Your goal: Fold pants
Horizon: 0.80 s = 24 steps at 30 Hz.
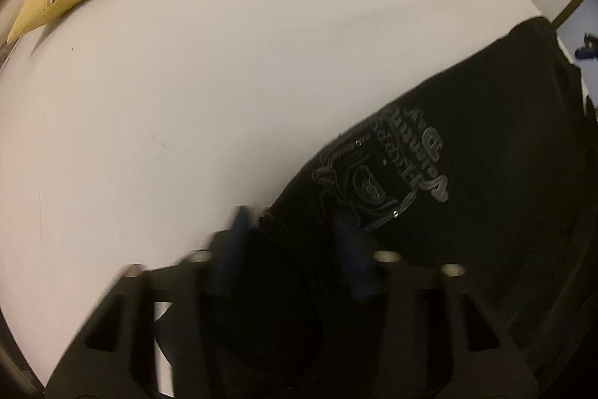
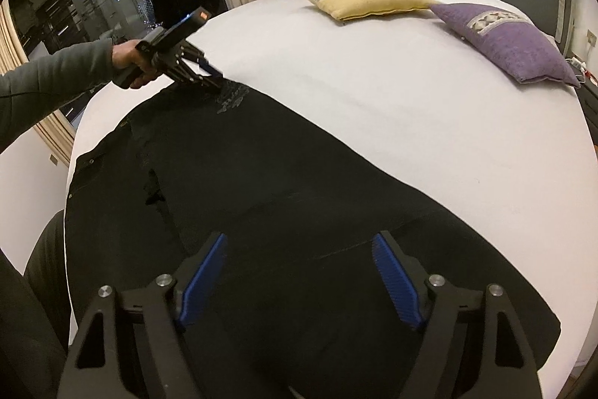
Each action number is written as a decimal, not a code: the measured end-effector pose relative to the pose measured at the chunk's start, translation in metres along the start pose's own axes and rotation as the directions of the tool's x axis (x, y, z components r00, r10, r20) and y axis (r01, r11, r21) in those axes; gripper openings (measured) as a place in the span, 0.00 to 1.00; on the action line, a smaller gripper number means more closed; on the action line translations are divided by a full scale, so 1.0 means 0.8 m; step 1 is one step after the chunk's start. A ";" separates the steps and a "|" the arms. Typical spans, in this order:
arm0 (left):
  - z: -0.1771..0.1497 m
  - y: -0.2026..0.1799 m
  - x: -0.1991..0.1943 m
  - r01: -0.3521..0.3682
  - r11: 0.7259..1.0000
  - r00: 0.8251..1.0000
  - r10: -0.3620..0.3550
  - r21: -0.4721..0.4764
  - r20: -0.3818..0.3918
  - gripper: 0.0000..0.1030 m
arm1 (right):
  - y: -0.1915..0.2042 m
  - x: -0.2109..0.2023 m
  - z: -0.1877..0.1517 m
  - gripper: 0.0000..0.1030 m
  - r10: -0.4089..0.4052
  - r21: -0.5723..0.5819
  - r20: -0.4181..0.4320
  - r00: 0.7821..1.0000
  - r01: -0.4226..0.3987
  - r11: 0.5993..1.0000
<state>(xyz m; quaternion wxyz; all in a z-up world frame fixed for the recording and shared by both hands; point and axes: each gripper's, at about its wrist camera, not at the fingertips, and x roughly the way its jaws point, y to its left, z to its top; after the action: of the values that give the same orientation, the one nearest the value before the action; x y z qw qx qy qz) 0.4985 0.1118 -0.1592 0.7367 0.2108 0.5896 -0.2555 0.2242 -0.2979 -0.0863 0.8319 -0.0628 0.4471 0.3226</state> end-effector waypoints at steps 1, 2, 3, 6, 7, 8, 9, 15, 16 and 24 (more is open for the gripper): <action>-0.002 0.001 0.001 0.007 1.000 1.000 -0.007 -0.003 0.003 0.29 | -0.001 0.000 0.001 0.79 -0.001 -0.003 0.002 1.000 0.001 1.000; -0.003 0.002 0.001 0.000 1.000 1.000 0.000 -0.004 0.008 0.17 | -0.001 0.002 0.001 0.79 -0.004 -0.007 0.004 1.000 0.005 1.000; -0.002 0.003 0.001 0.000 1.000 1.000 0.000 -0.005 0.013 0.14 | -0.001 0.003 0.003 0.78 -0.006 -0.012 0.004 1.000 0.007 1.000; -0.015 -0.017 -0.009 -0.035 0.999 0.998 0.034 0.019 0.043 0.08 | -0.006 0.003 0.009 0.75 -0.026 -0.029 0.004 1.000 0.026 0.999; -0.017 -0.022 -0.011 -0.059 0.998 0.997 0.057 0.027 0.060 0.08 | -0.008 0.004 0.012 0.75 -0.030 -0.033 0.006 1.000 0.031 0.999; -0.019 -0.026 -0.013 -0.082 0.996 0.994 0.079 0.032 0.077 0.08 | -0.012 0.005 0.016 0.75 -0.039 -0.039 0.008 0.999 0.040 0.998; -0.023 -0.029 -0.018 -0.106 0.994 0.990 0.102 0.037 0.095 0.07 | -0.016 0.007 0.021 0.75 -0.047 -0.045 0.008 0.999 0.047 0.998; -0.066 -0.076 -0.052 -0.277 0.958 0.933 0.249 0.079 0.258 0.07 | -0.036 0.036 0.066 0.72 -0.064 -0.103 -0.017 0.998 0.062 0.993; -0.072 -0.080 -0.058 -0.288 0.955 0.923 0.258 0.068 0.286 0.07 | -0.038 0.044 0.074 0.69 -0.060 -0.114 -0.027 0.998 0.056 0.992; -0.114 -0.089 -0.114 -0.326 0.945 0.860 0.282 0.033 0.425 0.07 | -0.051 0.120 0.111 0.56 -0.030 -0.156 -0.161 0.987 0.004 0.988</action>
<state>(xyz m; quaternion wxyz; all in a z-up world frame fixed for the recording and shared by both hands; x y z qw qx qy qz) 0.3689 0.1238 -0.0905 0.8639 0.2801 0.3650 -0.2049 0.3484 -0.2486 -0.1165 0.7880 -0.1571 0.4865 0.3431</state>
